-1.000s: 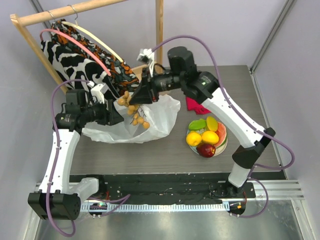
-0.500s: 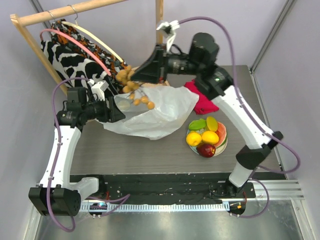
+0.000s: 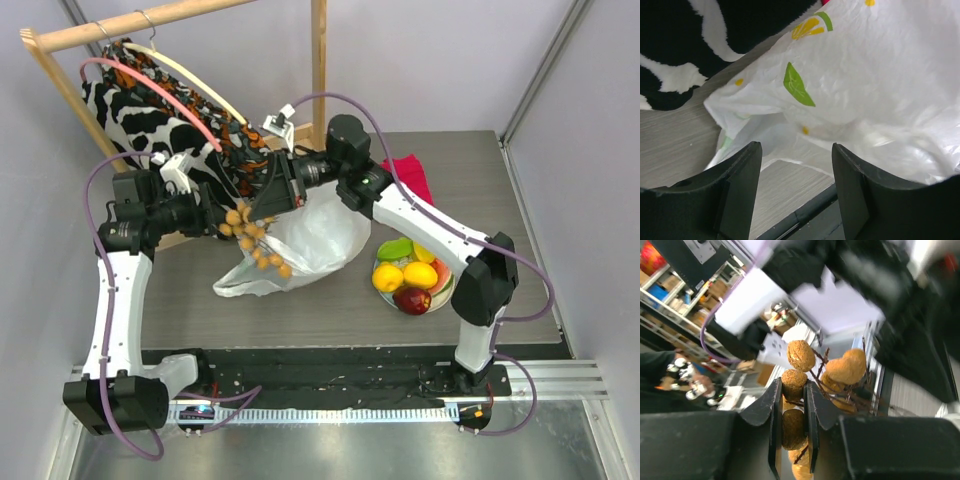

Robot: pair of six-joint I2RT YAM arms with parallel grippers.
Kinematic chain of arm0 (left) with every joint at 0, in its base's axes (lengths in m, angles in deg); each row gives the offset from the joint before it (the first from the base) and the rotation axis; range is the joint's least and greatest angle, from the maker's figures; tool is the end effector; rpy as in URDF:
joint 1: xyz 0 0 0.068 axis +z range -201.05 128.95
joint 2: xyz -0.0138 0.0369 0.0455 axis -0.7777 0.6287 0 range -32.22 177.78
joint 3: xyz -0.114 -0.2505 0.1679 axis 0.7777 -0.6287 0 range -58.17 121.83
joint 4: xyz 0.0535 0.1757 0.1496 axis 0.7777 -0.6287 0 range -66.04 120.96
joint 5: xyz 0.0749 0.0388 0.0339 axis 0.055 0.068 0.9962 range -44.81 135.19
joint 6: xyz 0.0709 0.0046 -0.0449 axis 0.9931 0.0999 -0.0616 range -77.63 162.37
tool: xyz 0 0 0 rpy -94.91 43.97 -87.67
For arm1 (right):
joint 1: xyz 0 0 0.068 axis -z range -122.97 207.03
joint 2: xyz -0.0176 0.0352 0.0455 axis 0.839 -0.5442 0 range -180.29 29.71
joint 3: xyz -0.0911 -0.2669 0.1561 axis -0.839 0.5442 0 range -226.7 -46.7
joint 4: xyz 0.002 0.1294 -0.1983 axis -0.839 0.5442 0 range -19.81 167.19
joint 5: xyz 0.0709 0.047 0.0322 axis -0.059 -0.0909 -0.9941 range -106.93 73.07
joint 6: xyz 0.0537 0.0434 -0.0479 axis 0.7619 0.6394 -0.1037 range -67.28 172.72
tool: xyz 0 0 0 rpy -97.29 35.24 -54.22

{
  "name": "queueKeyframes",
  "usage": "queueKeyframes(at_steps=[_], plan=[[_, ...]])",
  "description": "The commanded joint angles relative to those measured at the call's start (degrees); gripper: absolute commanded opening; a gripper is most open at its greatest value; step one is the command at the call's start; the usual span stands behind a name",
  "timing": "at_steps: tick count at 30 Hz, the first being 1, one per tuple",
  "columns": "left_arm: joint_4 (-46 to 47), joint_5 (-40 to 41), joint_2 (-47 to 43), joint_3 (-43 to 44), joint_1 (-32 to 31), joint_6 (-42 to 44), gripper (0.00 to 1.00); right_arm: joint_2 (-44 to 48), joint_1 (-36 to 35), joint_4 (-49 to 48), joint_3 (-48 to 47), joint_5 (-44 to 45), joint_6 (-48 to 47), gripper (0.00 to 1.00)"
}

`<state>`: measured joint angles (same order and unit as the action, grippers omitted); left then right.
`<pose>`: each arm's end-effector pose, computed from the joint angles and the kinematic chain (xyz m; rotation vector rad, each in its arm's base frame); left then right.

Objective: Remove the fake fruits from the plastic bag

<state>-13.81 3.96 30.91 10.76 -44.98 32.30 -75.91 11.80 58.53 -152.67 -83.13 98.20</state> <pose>0.1937 -0.0281 0.3949 0.0804 2.1779 -0.8422 0.2511 0.3487 0.4996 -1.1750 1.4659 1.9561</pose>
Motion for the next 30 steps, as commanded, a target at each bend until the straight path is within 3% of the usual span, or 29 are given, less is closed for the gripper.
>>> queueKeyframes(at_steps=[1, 4, 9, 13, 18, 21, 24, 27, 29, 30], plan=[[0.21, 4.31, -0.64, 1.56, 0.44, 1.71, 0.62, 4.89, 2.08, -12.33, 12.41, -10.18, 7.88, 0.01], [0.21, 6.52, -0.38, 2.0, 0.35, 2.59, 0.62, 6.3, 2.34, -12.07, 20.33, -11.5, 6.47, 0.01], [-1.01, 6.6, -0.55, 4.02, 0.44, 4.43, 0.63, 3.85, 2.61, -7.86, 22.65, -11.94, 4.89, 0.01], [-1.37, 1.88, -1.08, 3.24, 0.35, 4.62, 0.63, 3.84, 0.25, -8.9, 24.06, -14.74, 10.14, 0.01], [-1.11, -1.3, -2.84, -1.16, 0.18, 3.21, 0.64, 4.73, -1.0, -0.39, 30.72, -17.73, 8.68, 0.01], [-0.4, -1.31, -3.8, -2.39, 0.0, 2.6, 0.64, 2.53, -0.38, -1.25, 34.85, -17.13, 8.75, 0.01], [-0.31, -0.95, -4.68, -2.22, 0.0, 2.51, 0.64, 2.09, -0.73, -8.89, 37.5, -15.19, 12.53, 0.01], [-0.84, -1.13, -5.13, -2.04, 0.0, 2.77, 0.64, 2.44, -1.96, -7.86, 31.4, -15.98, 12.8, 0.01], [-1.54, -1.31, -5.56, -2.39, -0.09, 3.03, 0.64, 3.22, -2.84, 1.87, 23.75, -17.55, 9.13, 0.02], [-1.46, -1.83, -5.83, -3.35, -0.52, 2.95, 0.64, 3.58, -4.15, 5.12, 15.53, -18.09, 5.19, 0.02]])
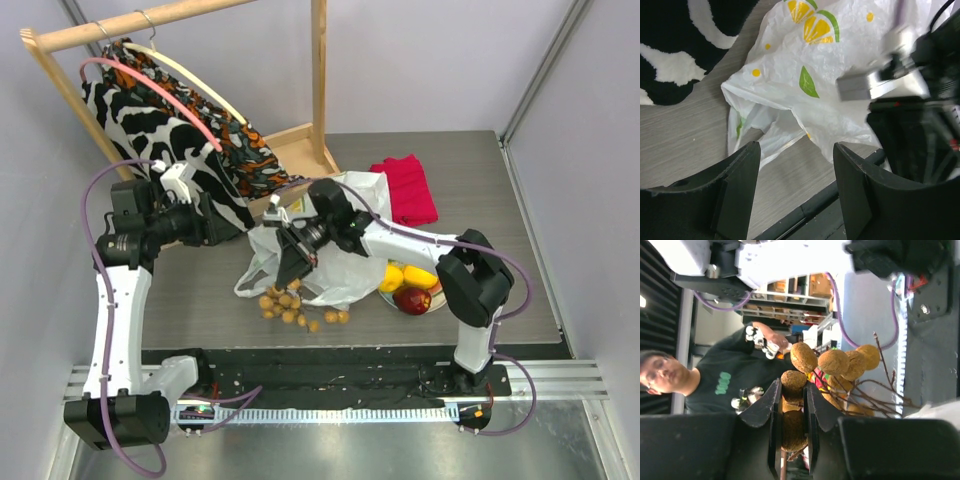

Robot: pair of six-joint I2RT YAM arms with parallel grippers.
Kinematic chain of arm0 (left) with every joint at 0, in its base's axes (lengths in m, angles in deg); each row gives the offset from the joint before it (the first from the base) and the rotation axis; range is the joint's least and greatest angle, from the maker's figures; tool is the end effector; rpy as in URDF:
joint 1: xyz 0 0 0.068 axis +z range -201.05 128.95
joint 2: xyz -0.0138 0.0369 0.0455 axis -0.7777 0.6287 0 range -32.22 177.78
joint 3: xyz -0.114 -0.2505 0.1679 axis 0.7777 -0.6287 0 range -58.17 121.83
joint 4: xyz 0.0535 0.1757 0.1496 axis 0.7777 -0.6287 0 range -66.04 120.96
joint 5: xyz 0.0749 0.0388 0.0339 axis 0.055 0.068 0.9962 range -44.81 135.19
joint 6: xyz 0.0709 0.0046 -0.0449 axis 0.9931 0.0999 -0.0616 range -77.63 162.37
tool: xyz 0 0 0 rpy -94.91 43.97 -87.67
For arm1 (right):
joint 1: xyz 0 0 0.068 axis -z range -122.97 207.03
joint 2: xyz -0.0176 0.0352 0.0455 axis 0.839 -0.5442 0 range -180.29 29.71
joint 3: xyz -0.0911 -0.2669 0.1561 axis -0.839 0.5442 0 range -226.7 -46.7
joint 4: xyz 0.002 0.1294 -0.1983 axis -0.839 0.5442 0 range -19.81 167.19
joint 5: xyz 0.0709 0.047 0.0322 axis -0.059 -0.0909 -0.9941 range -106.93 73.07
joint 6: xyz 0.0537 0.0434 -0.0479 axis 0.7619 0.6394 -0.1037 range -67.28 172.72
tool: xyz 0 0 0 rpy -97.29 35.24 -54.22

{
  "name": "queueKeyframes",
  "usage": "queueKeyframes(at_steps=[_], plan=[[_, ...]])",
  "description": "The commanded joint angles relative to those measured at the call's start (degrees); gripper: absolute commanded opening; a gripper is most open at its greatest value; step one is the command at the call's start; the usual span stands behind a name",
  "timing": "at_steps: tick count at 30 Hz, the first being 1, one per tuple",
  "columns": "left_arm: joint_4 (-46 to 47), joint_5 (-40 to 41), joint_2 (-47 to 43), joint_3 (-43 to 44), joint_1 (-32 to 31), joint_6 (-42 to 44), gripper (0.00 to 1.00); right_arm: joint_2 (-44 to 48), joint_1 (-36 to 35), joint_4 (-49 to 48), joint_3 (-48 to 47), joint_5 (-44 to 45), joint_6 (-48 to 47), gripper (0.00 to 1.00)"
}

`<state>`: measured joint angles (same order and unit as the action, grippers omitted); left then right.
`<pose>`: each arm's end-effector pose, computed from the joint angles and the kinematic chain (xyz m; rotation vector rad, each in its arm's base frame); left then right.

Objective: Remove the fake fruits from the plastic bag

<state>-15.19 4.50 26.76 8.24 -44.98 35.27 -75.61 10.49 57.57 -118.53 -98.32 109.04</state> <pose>0.1721 -0.0299 0.3900 0.1329 2.1650 -0.8011 0.2210 0.3389 0.3163 0.9052 -1.8762 -1.9262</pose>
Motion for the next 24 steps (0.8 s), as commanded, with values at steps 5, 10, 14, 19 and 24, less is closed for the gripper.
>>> queueKeyframes(at_steps=[5, 10, 14, 19, 24], plan=[[4.3, -6.15, 0.51, -4.27, -4.12, -3.8, 0.73, 2.22, -4.43, 30.72, -37.41, -5.54, -17.46, 0.04], [7.38, -9.82, 6.49, -2.96, -8.96, -7.39, 0.74, 5.2, -4.17, 26.72, -25.14, -6.68, -13.45, 0.04], [9.67, -13.52, 11.15, -2.43, -10.11, -11.7, 0.81, 5.83, -2.85, 13.06, -20.88, -6.68, -4.99, 0.03], [22.14, -23.11, 12.39, -7.26, -10.37, -27.17, 1.0, 7.23, -2.67, 9.64, -18.18, -6.68, -3.85, 0.03], [12.6, -24.7, 9.85, -6.91, -9.94, -25.78, 1.0, 9.08, -0.13, 8.84, -15.53, -6.68, -3.23, 0.03]])
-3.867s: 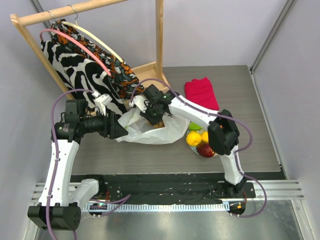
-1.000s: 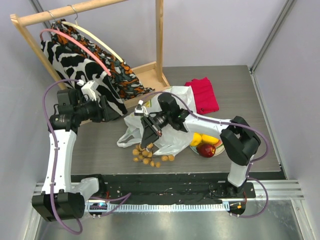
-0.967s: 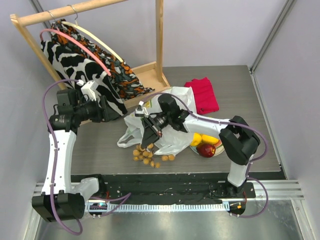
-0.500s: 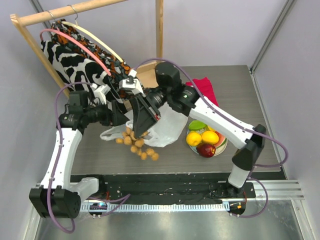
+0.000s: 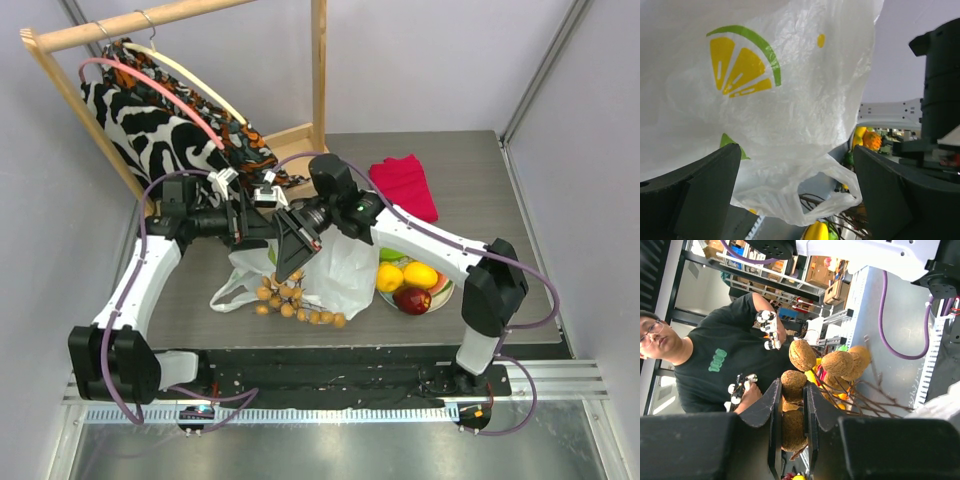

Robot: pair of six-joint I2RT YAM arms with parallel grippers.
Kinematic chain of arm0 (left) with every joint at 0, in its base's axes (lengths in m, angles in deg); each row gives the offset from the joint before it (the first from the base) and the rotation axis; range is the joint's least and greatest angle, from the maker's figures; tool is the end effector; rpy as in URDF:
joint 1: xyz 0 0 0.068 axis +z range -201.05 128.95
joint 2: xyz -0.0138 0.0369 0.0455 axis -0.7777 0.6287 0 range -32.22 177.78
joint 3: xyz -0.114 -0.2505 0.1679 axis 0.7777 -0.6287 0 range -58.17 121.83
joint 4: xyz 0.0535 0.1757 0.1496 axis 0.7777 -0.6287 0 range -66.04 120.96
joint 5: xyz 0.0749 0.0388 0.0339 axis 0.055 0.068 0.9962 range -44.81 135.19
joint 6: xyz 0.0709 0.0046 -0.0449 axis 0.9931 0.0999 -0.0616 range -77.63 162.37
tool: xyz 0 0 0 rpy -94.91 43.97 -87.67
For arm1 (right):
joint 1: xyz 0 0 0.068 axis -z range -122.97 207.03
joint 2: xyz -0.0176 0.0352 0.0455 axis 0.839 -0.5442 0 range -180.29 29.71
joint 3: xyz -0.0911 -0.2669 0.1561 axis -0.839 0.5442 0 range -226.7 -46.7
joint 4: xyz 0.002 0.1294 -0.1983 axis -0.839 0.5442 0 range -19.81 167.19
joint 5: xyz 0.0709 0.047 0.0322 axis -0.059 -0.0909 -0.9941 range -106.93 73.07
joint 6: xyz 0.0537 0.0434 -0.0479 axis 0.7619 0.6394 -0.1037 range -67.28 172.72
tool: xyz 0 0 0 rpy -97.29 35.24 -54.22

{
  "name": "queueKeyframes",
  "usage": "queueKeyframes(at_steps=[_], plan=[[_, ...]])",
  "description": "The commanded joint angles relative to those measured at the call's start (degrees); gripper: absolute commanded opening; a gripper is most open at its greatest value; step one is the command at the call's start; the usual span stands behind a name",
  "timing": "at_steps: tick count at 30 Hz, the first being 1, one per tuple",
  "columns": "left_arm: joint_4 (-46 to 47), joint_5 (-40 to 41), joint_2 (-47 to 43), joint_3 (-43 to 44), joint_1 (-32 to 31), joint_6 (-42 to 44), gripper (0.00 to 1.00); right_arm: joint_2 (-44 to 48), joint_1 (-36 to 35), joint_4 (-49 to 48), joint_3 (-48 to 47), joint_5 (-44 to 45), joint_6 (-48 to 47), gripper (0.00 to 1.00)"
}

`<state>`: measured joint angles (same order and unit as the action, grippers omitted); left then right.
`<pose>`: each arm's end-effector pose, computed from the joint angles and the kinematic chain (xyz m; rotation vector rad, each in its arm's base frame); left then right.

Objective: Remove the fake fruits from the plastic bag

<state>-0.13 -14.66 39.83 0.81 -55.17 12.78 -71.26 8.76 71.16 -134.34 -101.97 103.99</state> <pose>0.2238 -0.0799 0.3448 0.0382 2.3089 -1.5112 0.2011 0.3356 0.4107 1.1700 -1.7365 -2.0215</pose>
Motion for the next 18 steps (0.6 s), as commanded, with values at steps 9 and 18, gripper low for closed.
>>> queueKeyframes(at_steps=[9, 18], plan=[[-19.17, -6.49, -12.11, -5.89, 0.78, 5.93, 0.99, 5.08, 2.92, -2.56, -0.7, -3.03, 0.59, 0.03], [-8.68, -10.81, -12.39, -15.56, 0.78, -7.75, 0.96, 4.03, 3.45, -1.32, -2.1, -3.03, -1.08, 0.03]])
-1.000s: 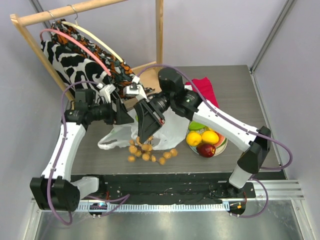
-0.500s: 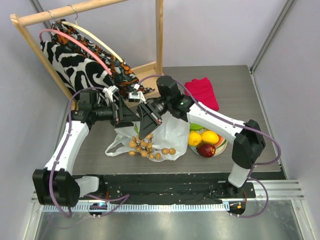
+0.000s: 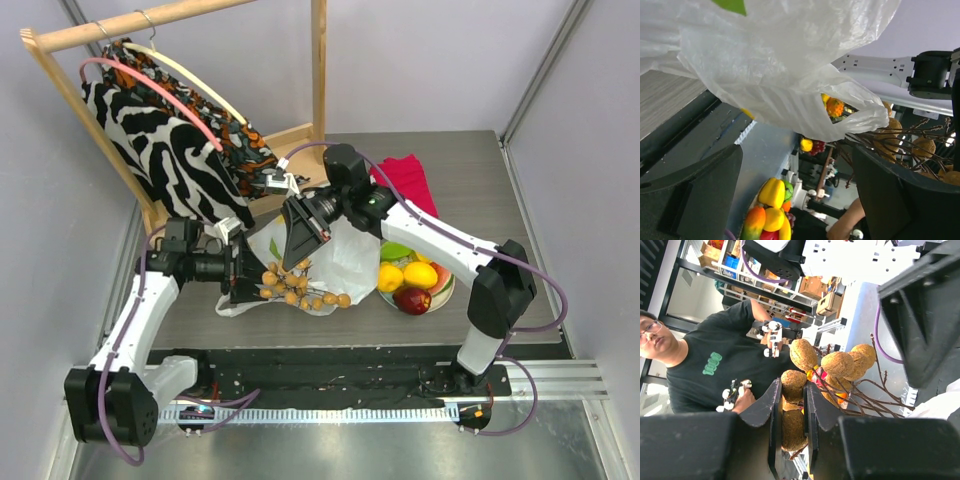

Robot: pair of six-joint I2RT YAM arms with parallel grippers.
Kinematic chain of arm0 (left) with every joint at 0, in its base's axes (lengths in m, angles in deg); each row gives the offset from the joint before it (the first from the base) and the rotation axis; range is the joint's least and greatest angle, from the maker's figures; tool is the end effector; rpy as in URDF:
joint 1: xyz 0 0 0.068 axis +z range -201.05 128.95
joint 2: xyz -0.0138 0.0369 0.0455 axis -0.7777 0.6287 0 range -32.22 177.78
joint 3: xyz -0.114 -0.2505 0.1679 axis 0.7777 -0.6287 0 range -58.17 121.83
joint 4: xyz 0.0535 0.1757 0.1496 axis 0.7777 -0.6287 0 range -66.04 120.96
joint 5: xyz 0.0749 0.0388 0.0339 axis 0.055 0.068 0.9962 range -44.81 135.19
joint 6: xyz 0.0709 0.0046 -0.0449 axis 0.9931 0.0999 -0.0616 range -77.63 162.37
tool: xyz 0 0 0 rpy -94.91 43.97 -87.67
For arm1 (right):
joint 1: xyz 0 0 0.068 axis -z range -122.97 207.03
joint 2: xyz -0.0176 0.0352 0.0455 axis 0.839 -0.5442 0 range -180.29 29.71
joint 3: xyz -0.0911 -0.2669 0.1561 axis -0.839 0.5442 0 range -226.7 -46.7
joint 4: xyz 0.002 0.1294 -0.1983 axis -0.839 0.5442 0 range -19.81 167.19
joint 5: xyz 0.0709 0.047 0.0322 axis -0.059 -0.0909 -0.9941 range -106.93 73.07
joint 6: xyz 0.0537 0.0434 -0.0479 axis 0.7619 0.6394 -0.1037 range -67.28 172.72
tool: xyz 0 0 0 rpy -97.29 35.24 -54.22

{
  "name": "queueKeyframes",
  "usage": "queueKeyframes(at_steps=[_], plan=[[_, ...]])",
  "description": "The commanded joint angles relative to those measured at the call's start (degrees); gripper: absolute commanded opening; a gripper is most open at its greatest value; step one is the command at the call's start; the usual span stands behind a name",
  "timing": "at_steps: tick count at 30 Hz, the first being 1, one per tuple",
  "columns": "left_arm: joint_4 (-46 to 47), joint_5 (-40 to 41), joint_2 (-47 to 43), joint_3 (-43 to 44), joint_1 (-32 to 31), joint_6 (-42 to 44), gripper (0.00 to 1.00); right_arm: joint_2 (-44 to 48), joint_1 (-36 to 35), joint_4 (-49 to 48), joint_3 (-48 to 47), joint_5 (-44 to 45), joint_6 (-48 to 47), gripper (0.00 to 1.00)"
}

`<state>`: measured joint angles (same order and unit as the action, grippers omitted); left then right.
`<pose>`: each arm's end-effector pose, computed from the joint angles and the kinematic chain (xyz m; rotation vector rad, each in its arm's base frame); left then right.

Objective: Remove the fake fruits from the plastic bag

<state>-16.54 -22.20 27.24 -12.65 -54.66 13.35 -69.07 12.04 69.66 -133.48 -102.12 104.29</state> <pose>0.1309 -0.0763 0.3005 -0.1337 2.4932 -1.7514 0.2119 0.3155 0.4220 1.1806 -1.7744 -2.0819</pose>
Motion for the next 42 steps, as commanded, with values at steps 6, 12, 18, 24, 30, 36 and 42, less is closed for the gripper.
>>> queueKeyframes(at_steps=[6, 12, 18, 24, 30, 36, 42], plan=[[21.21, -2.04, 6.62, 0.18, 0.28, -22.83, 1.0, 1.22, 0.08, 3.44, -3.31, -2.88, -2.7, 0.03], [27.09, -0.98, 14.71, 5.98, -0.34, -29.51, 0.9, 0.96, 0.08, 2.82, -1.81, -2.88, -2.53, 0.03], [30.37, -2.91, 18.41, 9.94, -1.48, -32.94, 0.64, 0.0, 0.08, 1.42, -1.99, -2.88, -1.74, 0.03], [33.52, -5.02, 18.41, 12.84, -3.59, -33.21, 0.0, -1.32, 0.52, -2.36, -1.37, -2.88, 0.11, 0.02], [37.4, -4.68, 19.64, 18.72, -3.42, -37.08, 0.0, -4.57, 0.61, -3.24, -2.86, -2.79, 0.46, 0.02], [38.8, 0.15, 23.23, 19.88, -1.75, -37.17, 0.0, -7.83, -0.79, -1.93, -7.07, -2.88, -0.33, 0.02], [35.83, 4.54, 27.28, 20.66, -0.87, -31.99, 0.0, -9.05, -4.49, 9.65, -20.6, -2.88, -7.42, 0.01]])
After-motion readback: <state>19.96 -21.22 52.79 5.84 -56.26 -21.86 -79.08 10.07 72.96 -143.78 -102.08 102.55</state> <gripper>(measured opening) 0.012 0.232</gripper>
